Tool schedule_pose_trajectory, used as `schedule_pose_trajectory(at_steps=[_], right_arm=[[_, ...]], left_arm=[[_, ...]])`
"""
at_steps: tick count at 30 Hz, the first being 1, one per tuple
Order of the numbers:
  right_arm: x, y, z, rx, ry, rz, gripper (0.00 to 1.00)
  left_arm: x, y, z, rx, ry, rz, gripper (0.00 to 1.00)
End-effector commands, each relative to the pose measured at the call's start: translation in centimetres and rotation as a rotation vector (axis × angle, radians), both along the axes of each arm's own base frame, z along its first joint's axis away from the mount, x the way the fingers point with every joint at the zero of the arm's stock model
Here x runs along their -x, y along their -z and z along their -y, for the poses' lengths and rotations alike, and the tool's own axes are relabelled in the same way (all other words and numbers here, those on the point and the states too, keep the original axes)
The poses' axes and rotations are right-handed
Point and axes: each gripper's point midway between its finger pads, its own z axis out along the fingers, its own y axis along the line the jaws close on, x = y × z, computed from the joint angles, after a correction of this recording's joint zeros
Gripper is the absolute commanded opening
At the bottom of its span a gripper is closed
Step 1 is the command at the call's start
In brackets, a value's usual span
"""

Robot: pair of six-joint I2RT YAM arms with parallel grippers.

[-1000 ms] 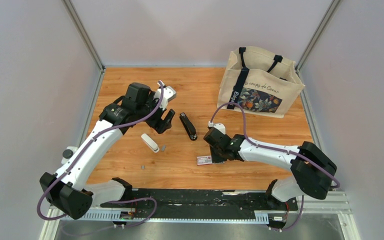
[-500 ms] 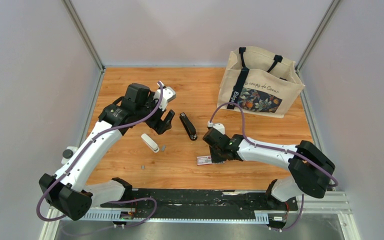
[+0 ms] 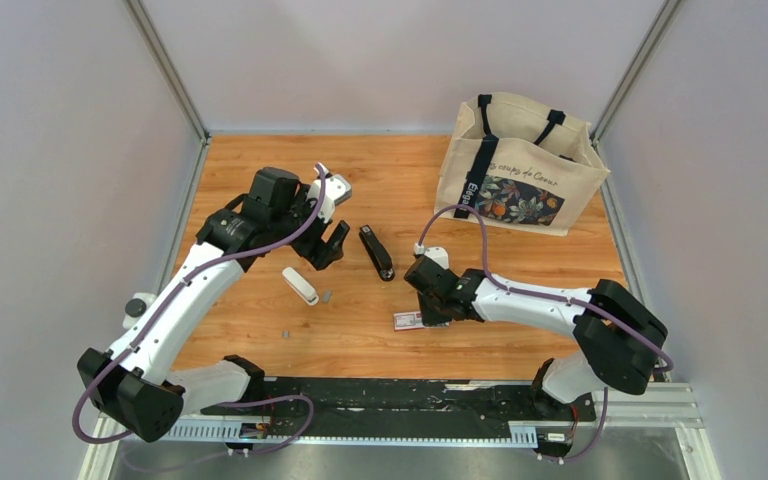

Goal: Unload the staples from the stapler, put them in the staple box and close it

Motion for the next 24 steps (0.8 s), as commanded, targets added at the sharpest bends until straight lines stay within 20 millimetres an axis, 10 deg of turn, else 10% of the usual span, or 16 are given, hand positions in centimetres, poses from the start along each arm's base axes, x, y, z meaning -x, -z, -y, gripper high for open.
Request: schedule_pose_trajectory(at_steps=[1,24], right_arm=[[-1.0,-1.03,-1.4,-0.044,0.013,0.046,0.11],[-0.5,-0.55,-0.55,-0.024,0.036,0.054,0.12]], left_arm=[[0.15,-0.83,-0.05,0.015,0.021,0.038,0.86],[0.51,-0.84,0.15,0.03,0.035,0.037,0.87]])
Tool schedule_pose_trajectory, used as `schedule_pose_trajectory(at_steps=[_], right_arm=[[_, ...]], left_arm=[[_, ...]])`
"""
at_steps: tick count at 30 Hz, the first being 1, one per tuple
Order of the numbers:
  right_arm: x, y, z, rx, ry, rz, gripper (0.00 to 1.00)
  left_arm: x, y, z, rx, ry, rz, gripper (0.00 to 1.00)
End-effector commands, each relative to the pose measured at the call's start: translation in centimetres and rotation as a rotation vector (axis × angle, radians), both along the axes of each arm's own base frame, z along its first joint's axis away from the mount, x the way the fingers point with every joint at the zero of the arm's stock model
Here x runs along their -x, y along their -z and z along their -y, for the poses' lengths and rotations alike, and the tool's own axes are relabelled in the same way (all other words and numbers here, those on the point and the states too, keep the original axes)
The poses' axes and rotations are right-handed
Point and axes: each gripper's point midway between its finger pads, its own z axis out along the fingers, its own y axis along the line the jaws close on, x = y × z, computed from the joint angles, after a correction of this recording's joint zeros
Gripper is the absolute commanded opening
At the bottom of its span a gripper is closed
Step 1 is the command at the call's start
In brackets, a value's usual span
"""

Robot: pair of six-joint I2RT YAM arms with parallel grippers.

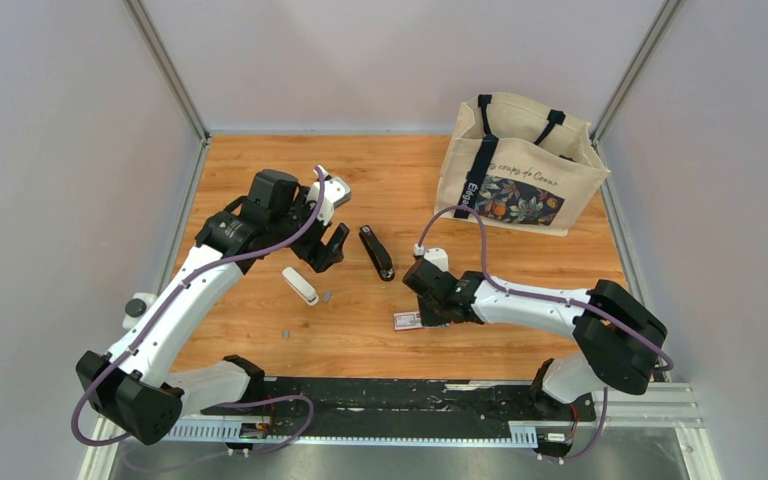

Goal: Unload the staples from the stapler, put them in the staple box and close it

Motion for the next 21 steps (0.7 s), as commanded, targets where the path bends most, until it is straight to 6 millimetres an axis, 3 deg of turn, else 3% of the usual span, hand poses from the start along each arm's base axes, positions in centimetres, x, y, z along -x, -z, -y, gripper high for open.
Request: schedule_pose_trajectory(at_steps=[1,21], right_arm=[[-0.6,-0.5,-0.4,-0.025,0.023,0.036,0.12],[-0.6,0.5,-0.1,-0.009,0.032,0.033,0.15]], left_arm=[[0.1,-1.1,0.1,0.023,0.025,0.045,0.87],[0.3,-1.3,0.2,0.032,0.032,0.046,0.87]])
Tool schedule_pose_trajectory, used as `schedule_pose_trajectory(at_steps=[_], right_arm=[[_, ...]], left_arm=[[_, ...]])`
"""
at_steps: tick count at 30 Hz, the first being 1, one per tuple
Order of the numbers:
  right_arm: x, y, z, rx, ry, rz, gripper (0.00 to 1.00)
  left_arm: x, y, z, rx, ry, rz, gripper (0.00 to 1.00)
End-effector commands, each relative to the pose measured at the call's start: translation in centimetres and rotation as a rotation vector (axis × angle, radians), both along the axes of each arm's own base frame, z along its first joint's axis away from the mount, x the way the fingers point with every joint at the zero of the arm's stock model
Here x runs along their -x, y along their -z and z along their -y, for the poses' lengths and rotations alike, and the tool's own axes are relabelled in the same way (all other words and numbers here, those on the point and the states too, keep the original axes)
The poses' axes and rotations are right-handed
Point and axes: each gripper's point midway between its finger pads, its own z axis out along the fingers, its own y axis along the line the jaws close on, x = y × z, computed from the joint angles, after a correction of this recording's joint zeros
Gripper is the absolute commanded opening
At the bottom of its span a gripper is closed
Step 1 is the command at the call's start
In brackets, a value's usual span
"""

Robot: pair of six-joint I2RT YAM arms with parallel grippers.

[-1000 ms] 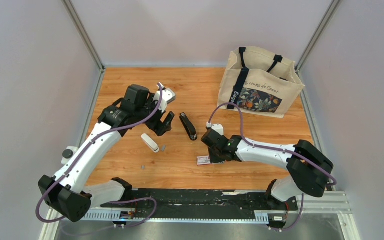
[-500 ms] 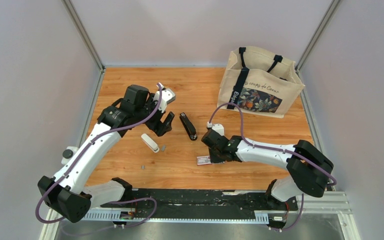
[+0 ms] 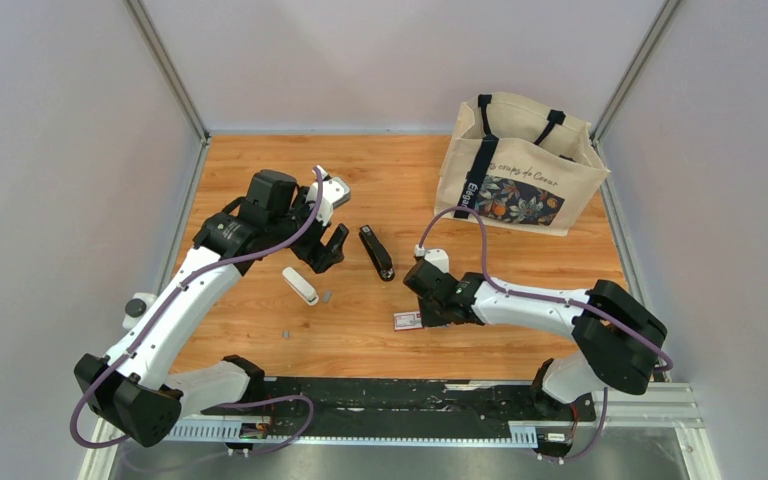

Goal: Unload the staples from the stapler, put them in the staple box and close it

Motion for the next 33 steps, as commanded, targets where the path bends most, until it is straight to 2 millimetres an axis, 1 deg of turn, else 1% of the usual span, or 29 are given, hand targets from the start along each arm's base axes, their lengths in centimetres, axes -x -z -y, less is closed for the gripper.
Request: schedule_pose_trajectory(at_steps=[1,12,15,16,18,19,24,25,29,30,33], right_arm=[[-0.7,0.3,-0.1,-0.005,0.027,0.032,0.16],[-0.6,0.6,-0.2,-0.012,0.026,0.025,0.17],[-0.7,0.4,-0.3,-0.015,0.026,0.028,0.25],[-0.6,0.5,-0.2,-0.014,0.026,0.027,0.3],[-0.6,0.3,-0.2,-0.019,0.026,0.03,0.36],[-0.6,0.2,-0.2,-0.022,0.027,0.032,0.38],[-0.5,-0.5,-0.4,-0.042,0.024,0.036,0.39],[-0.5,-0.7,-0.5,-0.049,0.022,0.037,0.39],[-0.7,-2.6,-1.3,-0.096,0.007,0.056,0.39],[-1.0,-3.5,-1.8,-0.118,0.004,0.067,0.38],[-1.3,-5.0,-2.5,-0.144,-0.01,0.079,0.38]], left_arm=[[0.0,-1.0,0.1,0.02,0.023,0.043,0.87],[0.1,-1.0,0.2,0.026,0.028,0.041,0.88],[0.1,-0.9,0.2,0.026,0.029,0.038,0.88],[0.1,-0.9,0.2,0.026,0.027,0.037,0.88],[0.1,-1.0,0.2,0.027,0.03,0.041,0.88],[0.2,-1.0,0.2,0.028,0.03,0.039,0.88],[0.3,-1.0,0.3,0.034,0.034,0.035,0.88],[0.3,-1.0,0.3,0.034,0.036,0.035,0.88],[0.3,-1.1,0.4,0.037,0.037,0.034,0.88],[0.3,-1.0,0.4,0.038,0.037,0.032,0.88],[0.3,-1.0,0.5,0.042,0.036,0.027,0.88]])
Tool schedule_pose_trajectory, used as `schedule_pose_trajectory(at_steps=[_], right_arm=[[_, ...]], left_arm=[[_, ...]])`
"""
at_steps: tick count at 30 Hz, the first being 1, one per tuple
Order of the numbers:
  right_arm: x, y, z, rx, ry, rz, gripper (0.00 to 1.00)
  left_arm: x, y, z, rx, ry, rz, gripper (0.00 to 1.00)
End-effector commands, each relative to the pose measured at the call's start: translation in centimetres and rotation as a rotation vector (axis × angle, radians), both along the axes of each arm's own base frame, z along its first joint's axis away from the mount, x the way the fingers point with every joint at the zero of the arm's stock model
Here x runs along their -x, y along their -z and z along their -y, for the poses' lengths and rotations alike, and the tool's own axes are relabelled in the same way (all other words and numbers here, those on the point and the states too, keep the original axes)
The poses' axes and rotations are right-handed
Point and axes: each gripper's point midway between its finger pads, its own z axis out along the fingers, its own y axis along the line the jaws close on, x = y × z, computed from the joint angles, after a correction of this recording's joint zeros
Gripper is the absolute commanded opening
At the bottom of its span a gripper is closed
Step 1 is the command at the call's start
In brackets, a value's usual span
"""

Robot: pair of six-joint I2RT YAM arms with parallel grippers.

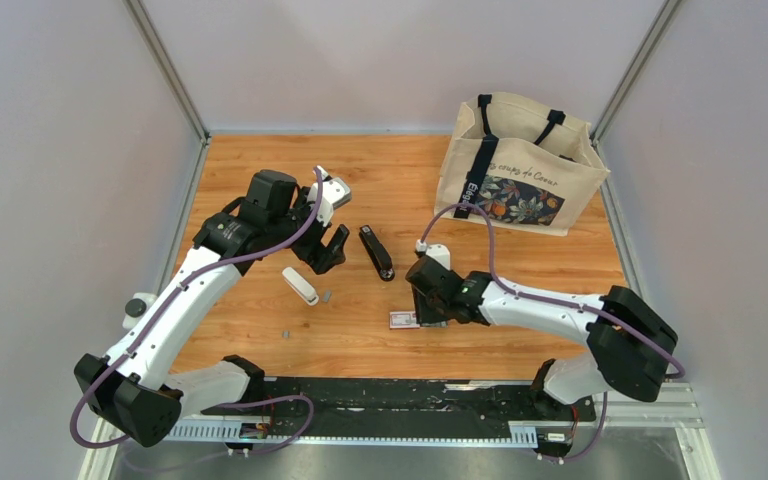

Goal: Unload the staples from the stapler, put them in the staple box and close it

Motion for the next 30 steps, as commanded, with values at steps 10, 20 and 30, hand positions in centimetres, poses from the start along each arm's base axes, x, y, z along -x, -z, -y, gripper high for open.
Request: schedule_pose_trajectory(at_steps=[10,20,30], right_arm=[[-4.3,-4.1,-0.7,-0.023,-0.002,0.119,0.28],[-6.8,-2.1,-0.9,0.045,-0.016,0.129,0.14],[-5.9,-0.4,-0.3,0.054,-0.018,0.095,0.12]], left_arm=[[0.2,-0.6,0.3,0.028,0.025,0.018,0.88],[0.1,-0.5,0.3,0.025,0.025,0.017,0.88],[0.2,-0.6,0.3,0.026,0.025,0.018,0.89]])
